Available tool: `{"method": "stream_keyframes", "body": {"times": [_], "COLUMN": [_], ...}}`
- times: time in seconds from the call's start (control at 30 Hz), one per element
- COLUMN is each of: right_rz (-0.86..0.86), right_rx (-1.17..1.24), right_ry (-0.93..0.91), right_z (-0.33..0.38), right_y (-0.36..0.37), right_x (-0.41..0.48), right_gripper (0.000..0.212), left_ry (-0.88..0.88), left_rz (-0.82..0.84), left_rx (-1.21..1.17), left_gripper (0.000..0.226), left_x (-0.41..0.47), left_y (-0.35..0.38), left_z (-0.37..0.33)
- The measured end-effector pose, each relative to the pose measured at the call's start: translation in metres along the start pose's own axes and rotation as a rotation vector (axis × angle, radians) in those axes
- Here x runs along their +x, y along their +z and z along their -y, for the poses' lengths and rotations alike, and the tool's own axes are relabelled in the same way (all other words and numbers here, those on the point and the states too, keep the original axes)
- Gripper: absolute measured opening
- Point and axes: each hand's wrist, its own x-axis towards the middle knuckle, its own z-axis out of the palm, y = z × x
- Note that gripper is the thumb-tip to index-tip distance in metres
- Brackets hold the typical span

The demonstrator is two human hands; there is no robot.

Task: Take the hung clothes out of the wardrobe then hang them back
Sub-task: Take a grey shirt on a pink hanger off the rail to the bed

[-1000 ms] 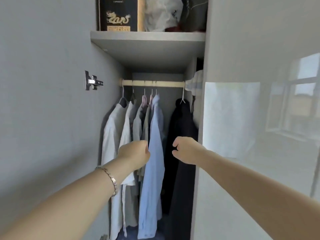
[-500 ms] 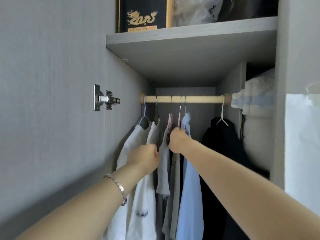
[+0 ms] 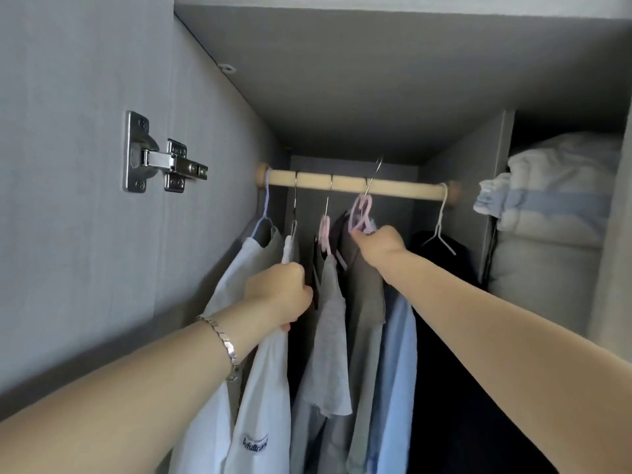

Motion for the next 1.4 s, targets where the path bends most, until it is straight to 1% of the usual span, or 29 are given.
{"method": "stream_keyframes", "body": {"times": [0.1,0.13,0.23,0.33,0.43,0.5,0.67,0.73,0.8,0.97,1.1,1.27,1.4], "right_rz": [0.031,0.037,0.049,0.088,0.161,0.194,0.289,0.325,0.325,0.268,0.155,-0.085,-0.358], "right_rx": [-0.067,-0.085,-0.175,-0.256,-0.321,-0.347,-0.444,-0.495,-0.503,-0.530,-0.536,-0.515,-0.505], "right_ry": [-0.036,-0.041,-0.035,-0.049,-0.048,-0.019,0.073,0.087,0.105,0.191,0.396,0.677,0.852], "right_z": [0.003,0.002,-0.010,-0.027,-0.049,-0.063,-0.096,-0.110,-0.123,-0.149,-0.169,-0.182,-0.174], "right_y": [-0.023,-0.031,-0.057,-0.084,-0.112,-0.131,-0.179,-0.194,-0.209,-0.258,-0.289,-0.311,-0.323], "right_x": [-0.020,-0.029,-0.068,-0.115,-0.162,-0.190,-0.261,-0.291,-0.320,-0.411,-0.502,-0.639,-0.743], "right_gripper": [0.035,0.038,0.032,0.042,0.042,0.041,0.041,0.041,0.041,0.039,0.039,0.032,0.031], "left_ry": [-0.017,-0.027,-0.046,-0.052,-0.064,-0.041,0.115,0.168,0.197,0.316,0.480,0.703,0.895], "left_rz": [-0.036,-0.045,-0.045,-0.028,0.058,0.126,0.290,0.385,0.456,0.623,0.739,0.915,1.020], "left_rx": [-0.005,-0.003,0.044,0.068,0.007,0.010,0.243,0.226,0.181,0.098,0.075,0.106,0.146], "left_gripper": [0.026,0.026,0.024,0.024,0.024,0.022,0.023,0.025,0.025,0.026,0.026,0.021,0.020], "left_x": [-0.007,-0.011,-0.032,-0.060,-0.097,-0.124,-0.184,-0.201,-0.216,-0.263,-0.326,-0.434,-0.525], "left_y": [-0.002,-0.002,0.004,0.017,0.040,0.059,0.092,0.103,0.115,0.158,0.206,0.251,0.267], "left_z": [0.001,0.000,-0.004,-0.017,-0.041,-0.058,-0.093,-0.102,-0.111,-0.137,-0.152,-0.179,-0.207]}}
